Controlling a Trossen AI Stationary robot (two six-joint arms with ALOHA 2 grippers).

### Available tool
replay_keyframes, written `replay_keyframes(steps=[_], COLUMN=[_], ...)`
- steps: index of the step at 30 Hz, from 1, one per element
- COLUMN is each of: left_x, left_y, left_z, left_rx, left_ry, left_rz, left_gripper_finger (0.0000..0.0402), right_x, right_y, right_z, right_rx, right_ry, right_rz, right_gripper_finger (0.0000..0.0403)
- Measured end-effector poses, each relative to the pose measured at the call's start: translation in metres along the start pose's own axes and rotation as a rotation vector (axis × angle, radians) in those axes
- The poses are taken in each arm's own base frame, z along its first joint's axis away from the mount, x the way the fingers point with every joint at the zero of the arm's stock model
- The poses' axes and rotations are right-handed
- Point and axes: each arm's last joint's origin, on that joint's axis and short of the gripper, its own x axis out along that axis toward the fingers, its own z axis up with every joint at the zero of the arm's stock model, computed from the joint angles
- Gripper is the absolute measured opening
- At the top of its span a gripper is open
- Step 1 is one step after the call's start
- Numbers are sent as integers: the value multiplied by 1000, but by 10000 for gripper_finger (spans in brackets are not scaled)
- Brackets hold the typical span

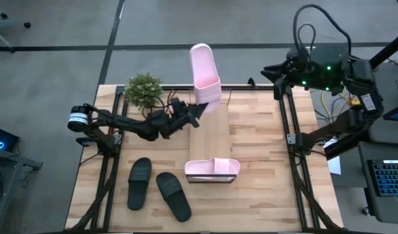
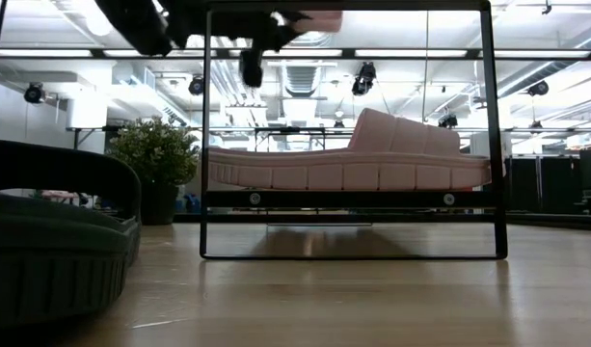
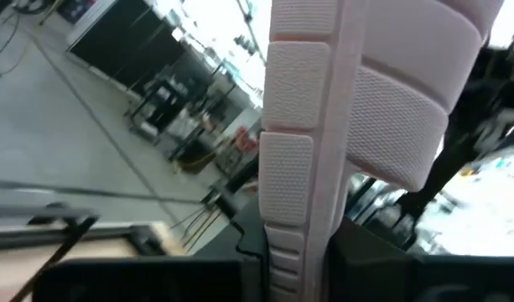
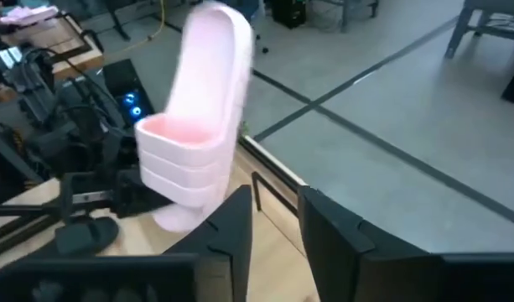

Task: Pick and place slides into the shelf
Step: Put the pink slide on the shelf

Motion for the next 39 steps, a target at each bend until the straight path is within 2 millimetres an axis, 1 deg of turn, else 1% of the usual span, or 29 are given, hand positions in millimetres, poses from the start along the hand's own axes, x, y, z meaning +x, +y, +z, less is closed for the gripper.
replay_keyframes(steps=[4,7,10,12,14,17,23,27,31,35,39], left_x=[15,27,37,41,43,46,45,45,45,45,45], left_y=[-8,-13,-17,-18,-17,-15,-19,-20,-21,-21,-21], left_z=[-4,-8,-9,-12,-16,-21,-16,-15,-14,-14,-15], left_rx=[-36,-70,-121,-141,-145,-173,-212,-209,-211,-208,-230], left_ry=[-65,-131,-208,-236,-234,-233,-285,-276,-276,-261,-254], left_rz=[-36,-82,-133,-157,-163,-169,-213,-230,-233,-258,-263], left_gripper_finger=[25,25,25,25,25,25,25,25,25,25,25], right_x=[1,3,4,3,3,11,47,66,82,90,96], right_y=[-4,-8,-12,-16,-18,-19,-10,-5,0,4,8], right_z=[-12,-25,-40,-49,-59,-74,-98,-104,-113,-115,-112], right_rx=[46,88,152,198,252,296,331,352,344,347,352], right_ry=[-19,-49,-108,-174,-230,-266,-288,-352,-348,-378,-416], right_rz=[-8,-29,-2,26,61,114,202,239,263,340,389], right_gripper_finger=[135,167,191,200,204,205,205,205,206,206,206])
